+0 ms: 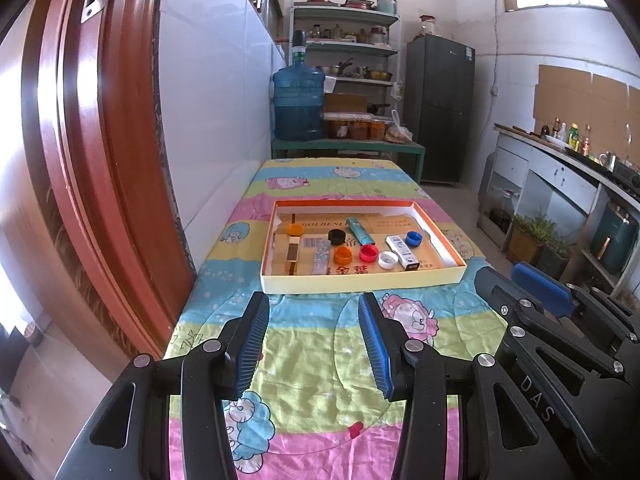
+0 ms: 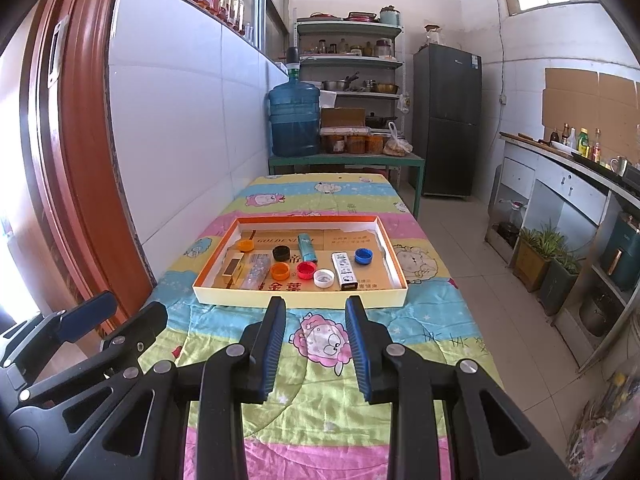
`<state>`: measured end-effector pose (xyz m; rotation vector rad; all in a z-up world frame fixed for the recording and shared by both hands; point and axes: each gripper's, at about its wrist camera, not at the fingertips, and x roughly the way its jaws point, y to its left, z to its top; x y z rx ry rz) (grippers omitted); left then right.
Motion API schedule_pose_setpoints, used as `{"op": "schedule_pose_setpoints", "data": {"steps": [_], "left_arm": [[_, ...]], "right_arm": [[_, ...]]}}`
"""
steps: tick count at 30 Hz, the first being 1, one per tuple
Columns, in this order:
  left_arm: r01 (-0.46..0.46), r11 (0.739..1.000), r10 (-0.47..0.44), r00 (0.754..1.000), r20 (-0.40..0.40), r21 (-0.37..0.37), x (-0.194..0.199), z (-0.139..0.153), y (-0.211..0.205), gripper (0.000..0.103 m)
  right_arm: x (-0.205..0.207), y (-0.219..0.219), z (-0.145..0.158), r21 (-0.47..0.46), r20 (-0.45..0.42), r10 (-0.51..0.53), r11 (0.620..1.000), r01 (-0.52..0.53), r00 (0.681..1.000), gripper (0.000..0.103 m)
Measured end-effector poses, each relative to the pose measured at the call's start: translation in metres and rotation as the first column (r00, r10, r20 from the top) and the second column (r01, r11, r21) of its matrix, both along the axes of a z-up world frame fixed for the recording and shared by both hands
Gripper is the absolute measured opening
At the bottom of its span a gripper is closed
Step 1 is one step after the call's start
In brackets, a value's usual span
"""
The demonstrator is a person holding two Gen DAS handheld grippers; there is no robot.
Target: Organize rigid objects
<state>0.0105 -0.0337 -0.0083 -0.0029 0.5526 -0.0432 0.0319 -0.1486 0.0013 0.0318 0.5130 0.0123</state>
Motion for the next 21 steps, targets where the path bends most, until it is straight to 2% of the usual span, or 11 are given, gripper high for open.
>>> {"op": "schedule_pose_setpoints", "data": {"steps": [21], "left_arm": [[-0.005,1.0,0.005,1.0,-0.011,-0.007,-0.001,-0.0047,-0.0004,0.048]], "right_arm": [[0.0018,0.0055,-0.0086,-0.002,-0.01,0.005,1.0,-0.005,1.0,0.031]]}}
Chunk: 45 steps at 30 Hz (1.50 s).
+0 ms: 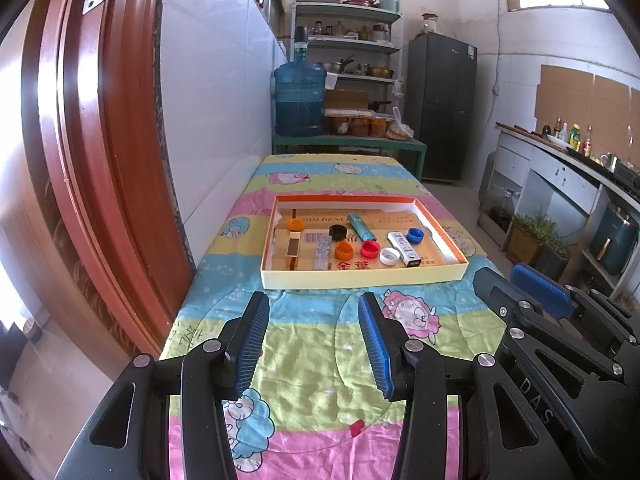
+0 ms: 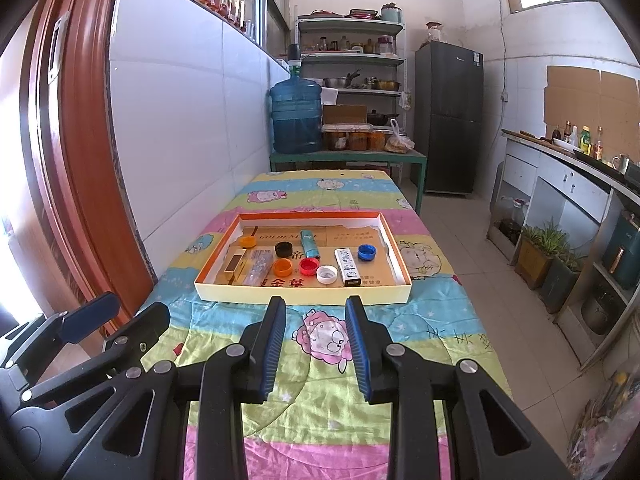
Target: Organize rigid objects
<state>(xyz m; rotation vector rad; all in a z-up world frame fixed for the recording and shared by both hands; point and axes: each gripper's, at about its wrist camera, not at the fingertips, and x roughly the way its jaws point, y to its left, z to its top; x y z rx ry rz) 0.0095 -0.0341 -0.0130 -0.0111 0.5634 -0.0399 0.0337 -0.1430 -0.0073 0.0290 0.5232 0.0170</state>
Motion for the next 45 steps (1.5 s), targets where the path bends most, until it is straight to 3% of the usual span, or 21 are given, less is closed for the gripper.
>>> {"op": "schedule_pose_setpoints", "data": {"steps": [45], "left_arm": [[0.0,1.0,0.0,1.0,-0.01,-0.005,0.001,-0.0026,0.0019,0.048]], "right_arm": [[0.0002,0.0036,-0.0035,-0.002,-0.011,0.004,1.0,-0.004,1.0,0.031]]}}
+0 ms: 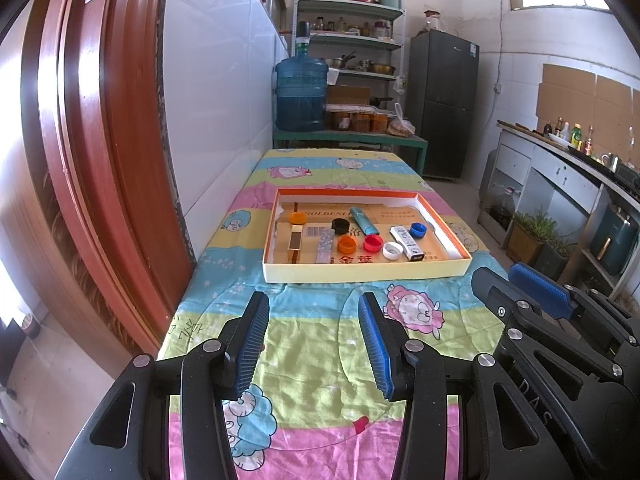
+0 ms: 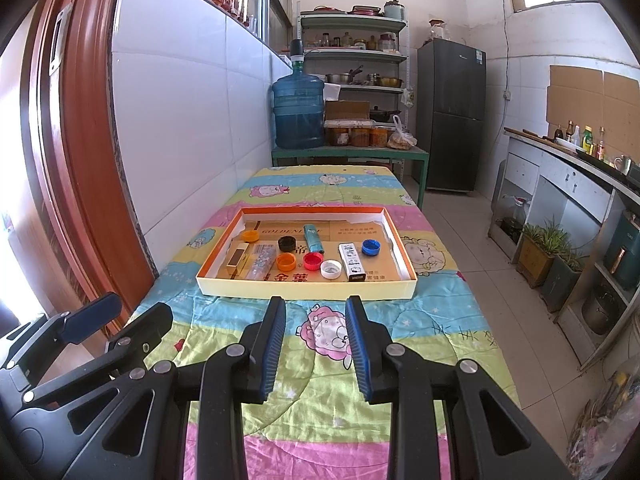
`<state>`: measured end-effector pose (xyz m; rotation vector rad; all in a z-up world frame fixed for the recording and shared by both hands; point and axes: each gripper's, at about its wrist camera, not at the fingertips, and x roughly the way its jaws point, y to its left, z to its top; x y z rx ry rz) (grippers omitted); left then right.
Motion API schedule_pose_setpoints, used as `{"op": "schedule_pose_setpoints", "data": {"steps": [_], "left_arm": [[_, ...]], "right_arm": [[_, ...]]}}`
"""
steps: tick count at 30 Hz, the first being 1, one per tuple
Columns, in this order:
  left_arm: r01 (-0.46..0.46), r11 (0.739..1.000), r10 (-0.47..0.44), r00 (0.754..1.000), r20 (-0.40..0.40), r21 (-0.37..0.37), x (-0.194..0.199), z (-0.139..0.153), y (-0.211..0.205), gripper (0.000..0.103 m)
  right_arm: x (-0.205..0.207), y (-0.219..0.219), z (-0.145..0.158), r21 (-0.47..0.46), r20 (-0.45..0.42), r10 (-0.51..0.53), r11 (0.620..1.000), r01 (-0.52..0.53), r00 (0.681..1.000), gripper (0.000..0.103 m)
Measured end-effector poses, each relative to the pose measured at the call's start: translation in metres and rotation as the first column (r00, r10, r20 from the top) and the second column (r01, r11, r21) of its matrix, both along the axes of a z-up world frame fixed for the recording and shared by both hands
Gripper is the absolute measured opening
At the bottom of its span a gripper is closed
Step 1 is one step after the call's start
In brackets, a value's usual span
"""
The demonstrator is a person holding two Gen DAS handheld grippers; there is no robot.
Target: Organize rigid objects
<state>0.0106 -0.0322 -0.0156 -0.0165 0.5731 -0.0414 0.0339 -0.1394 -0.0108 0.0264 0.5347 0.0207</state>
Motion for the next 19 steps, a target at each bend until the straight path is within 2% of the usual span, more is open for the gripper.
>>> {"op": "schedule_pose_setpoints", "data": {"steps": [13,19], "left_arm": [[0.001,1.0,-0.001,1.0,-0.003,0.001,-0.0013,-0.0032,0.0008,0.048],[-0.019,0.999,0.019,1.0,0.009,0.031,-0.0044,-0.0098,-0.0001,0.048]], "right_arm": [[0.0002,0.0005,-0.0005,-0.001,-0.001,0.0,1.0,0.0,1.0,0.031],[0.0005,0.0008,-0.0015,-0.001,-0.003,0.002,1.0,-0.002,1.0,0.031]]}}
